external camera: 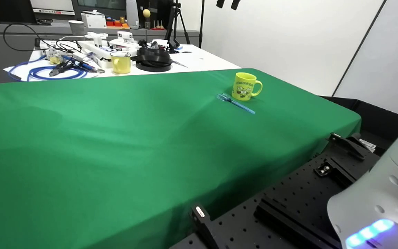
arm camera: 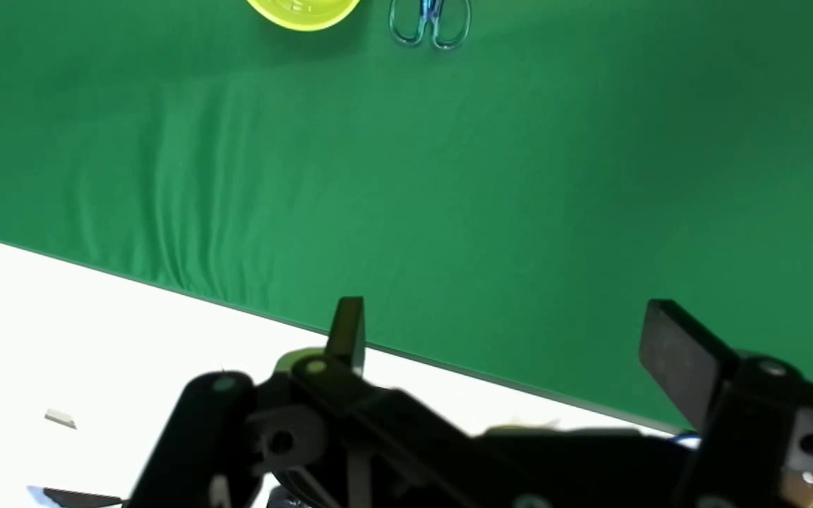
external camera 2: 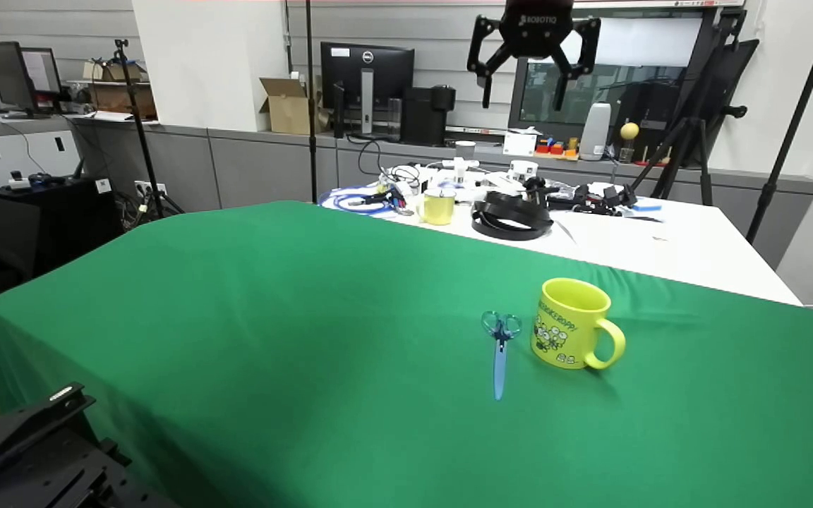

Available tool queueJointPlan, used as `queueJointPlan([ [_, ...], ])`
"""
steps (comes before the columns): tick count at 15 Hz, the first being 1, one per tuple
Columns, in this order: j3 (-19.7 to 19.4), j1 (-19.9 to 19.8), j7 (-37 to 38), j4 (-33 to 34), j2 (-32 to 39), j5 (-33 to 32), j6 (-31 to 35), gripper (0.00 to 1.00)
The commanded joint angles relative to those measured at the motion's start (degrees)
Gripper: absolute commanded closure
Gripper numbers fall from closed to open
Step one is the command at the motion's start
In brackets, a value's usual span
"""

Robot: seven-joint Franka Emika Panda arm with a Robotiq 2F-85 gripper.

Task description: Place the pair of scissors inside the yellow mug

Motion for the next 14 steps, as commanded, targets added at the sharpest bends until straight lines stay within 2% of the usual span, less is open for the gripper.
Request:
queueJointPlan([
  [1, 2.4, -2.9, 0.7, 8.5, 8.7, -0.4, -1.2, 0.00],
  [3, 3.4, -4.0, 0.9, 10.8, 12.1, -1.0, -1.2, 0.00],
  [6, 4.3, -5.5, 2.0, 10.9, 15.3, -1.9, -0.4, 0.00],
  [10, 5.7, -7.9, 0.3, 7.9, 16.7, -1.1, 0.1, 0.00],
  [14, 6.4, -8.6, 0.3, 8.2, 17.2, -1.7, 0.2, 0.00],
])
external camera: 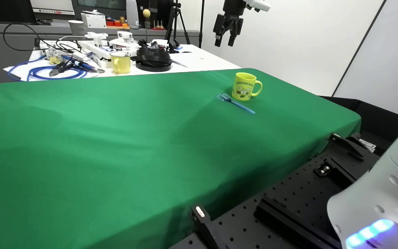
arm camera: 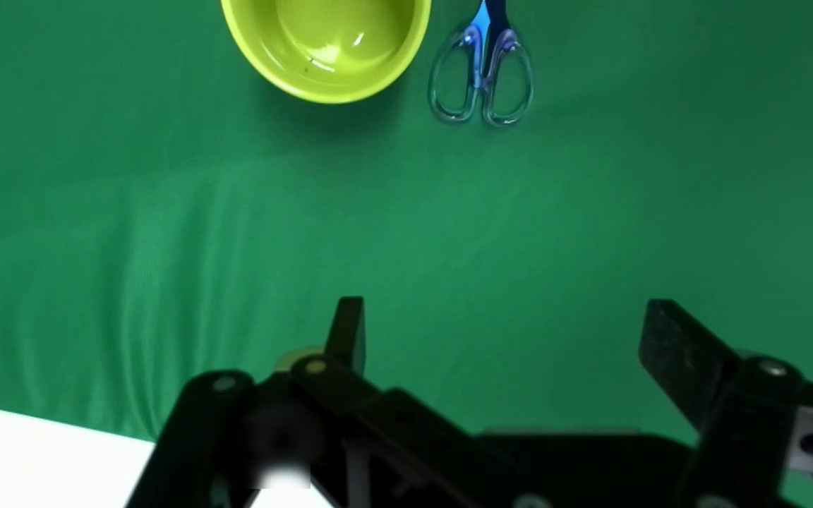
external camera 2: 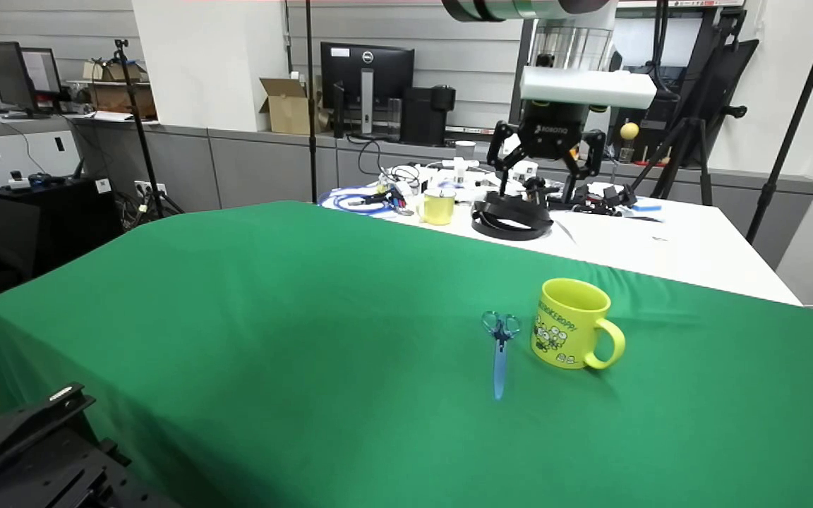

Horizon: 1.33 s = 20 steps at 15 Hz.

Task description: Place the pair of scissors inside the yellow mug

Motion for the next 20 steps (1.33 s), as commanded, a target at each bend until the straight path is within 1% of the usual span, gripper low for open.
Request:
queueJointPlan([
  [1, 1.6, -1.5, 0.5, 0.1, -0.1, -0.8, -0.1, 0.00],
  [5, 1.5, -1.1, 1.2, -0.3, 0.2, -1.6, 0.2, 0.00],
  [15, 2.0, -1.9, 1.6, -10.6, 3.2, -3.2, 6.6, 0.00],
  [20, 3.1, -3.2, 0.9, -13.2, 4.5, -2.3, 9.8, 0.00],
])
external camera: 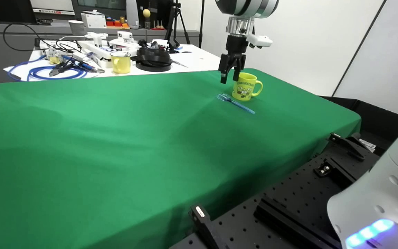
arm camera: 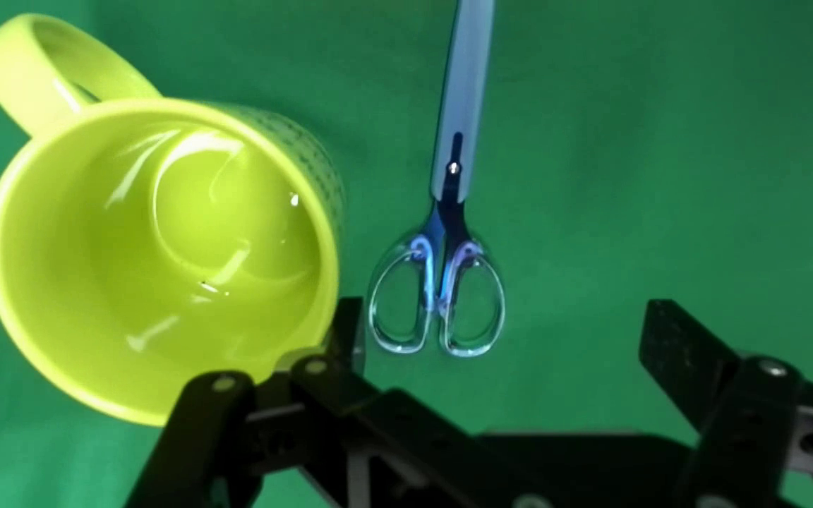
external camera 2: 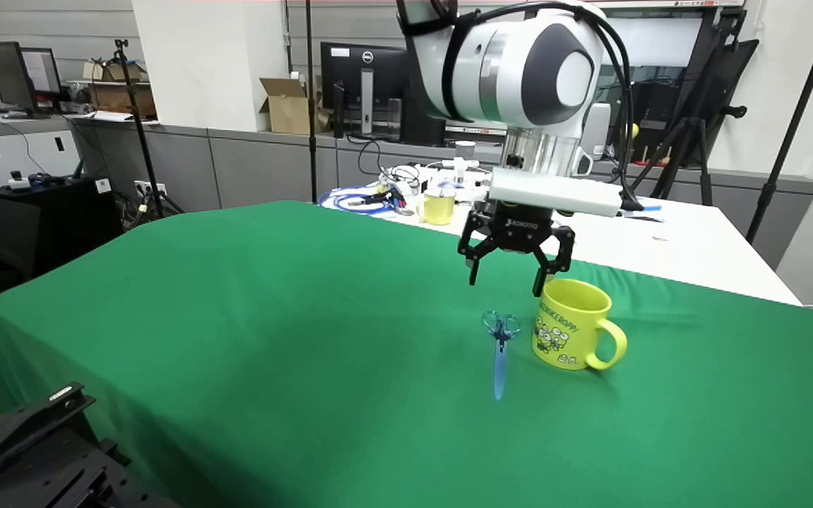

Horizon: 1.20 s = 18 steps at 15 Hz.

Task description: Place the pair of scissors inside the yellow mug

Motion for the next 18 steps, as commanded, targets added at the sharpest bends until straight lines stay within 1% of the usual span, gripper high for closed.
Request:
queueJointPlan([
  [1, 1.8, -2.0, 0.8, -1.9, 0.4, 0.0, 2.4, 0.00],
  [7, 1.9, -2.6, 1.1, -3.0, 0.5, -0.2, 2.1, 0.00],
  [18, 2.9, 0.3, 2.7, -5.1, -2.5, -3.0, 1.6, 0.00],
])
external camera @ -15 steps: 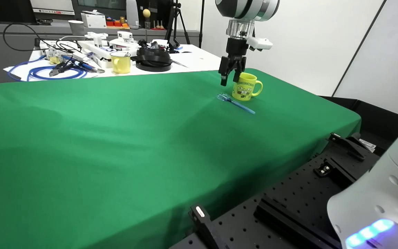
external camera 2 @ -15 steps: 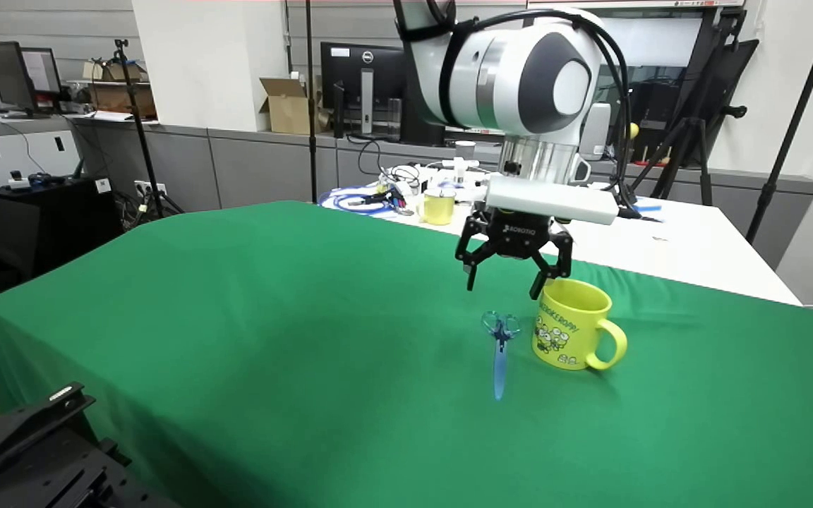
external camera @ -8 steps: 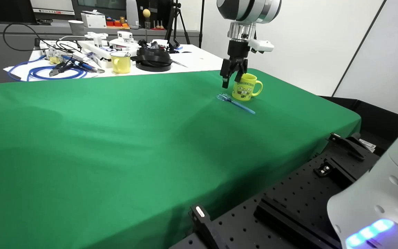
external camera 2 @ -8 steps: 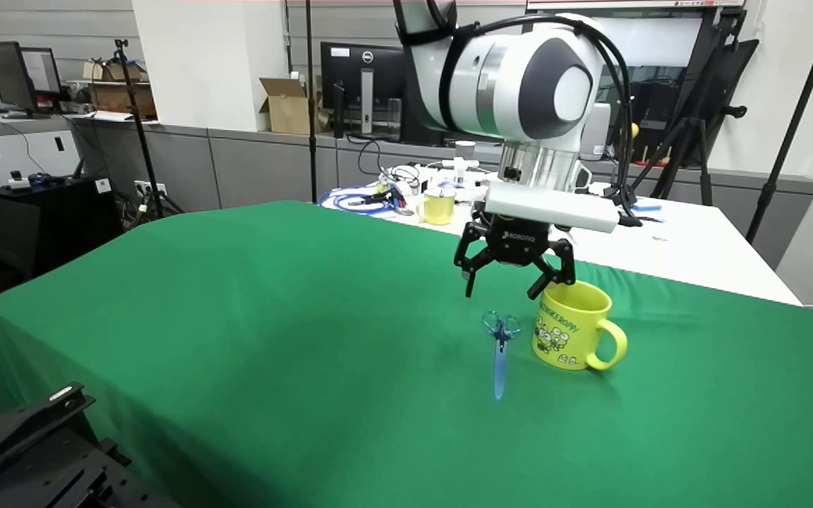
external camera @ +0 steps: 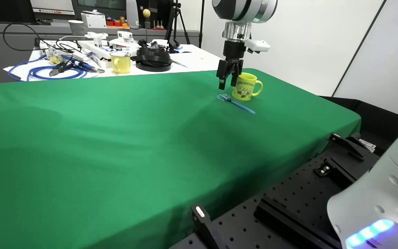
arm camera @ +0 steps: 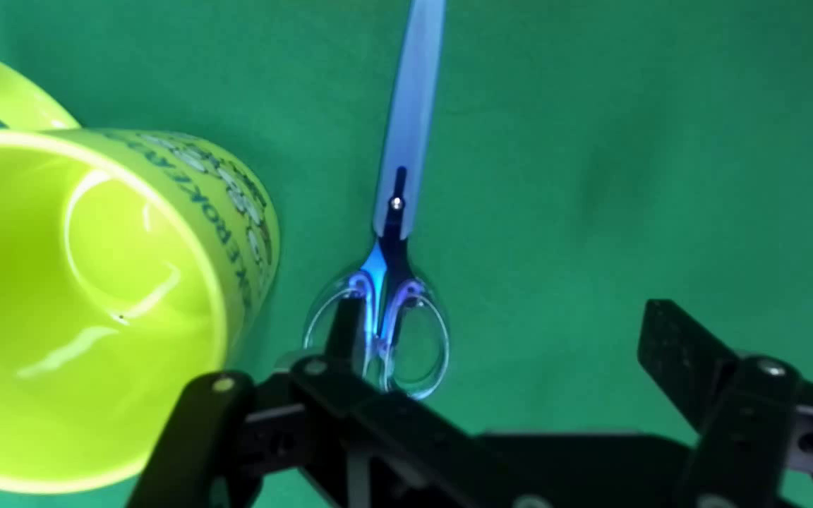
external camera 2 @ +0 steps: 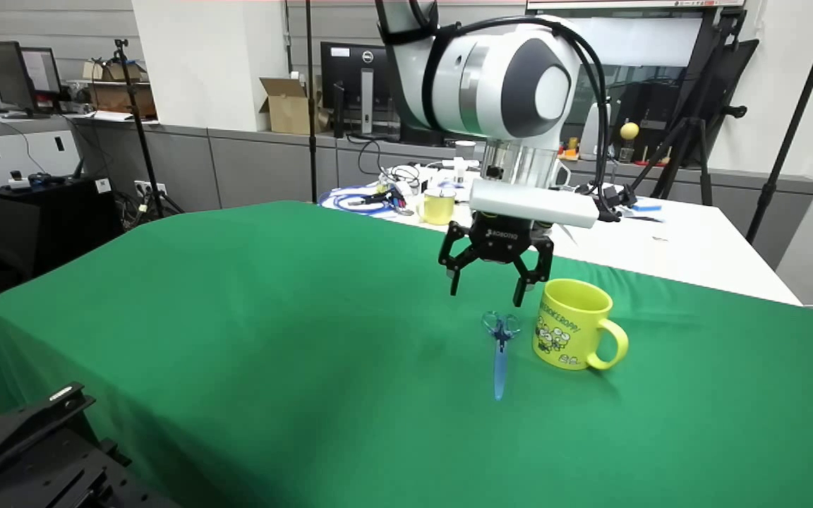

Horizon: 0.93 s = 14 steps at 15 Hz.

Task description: Place the pair of scissors inside the yellow mug

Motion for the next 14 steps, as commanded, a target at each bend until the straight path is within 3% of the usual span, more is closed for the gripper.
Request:
queueJointPlan([
  [1, 1.0, 0.7, 2.5, -2.2, -2.1, -1.7, 0.6, 0.00],
  [14, -0.4, -0.9, 5.4, -4.2, 0.3, -2.0, 1.9, 0.00],
])
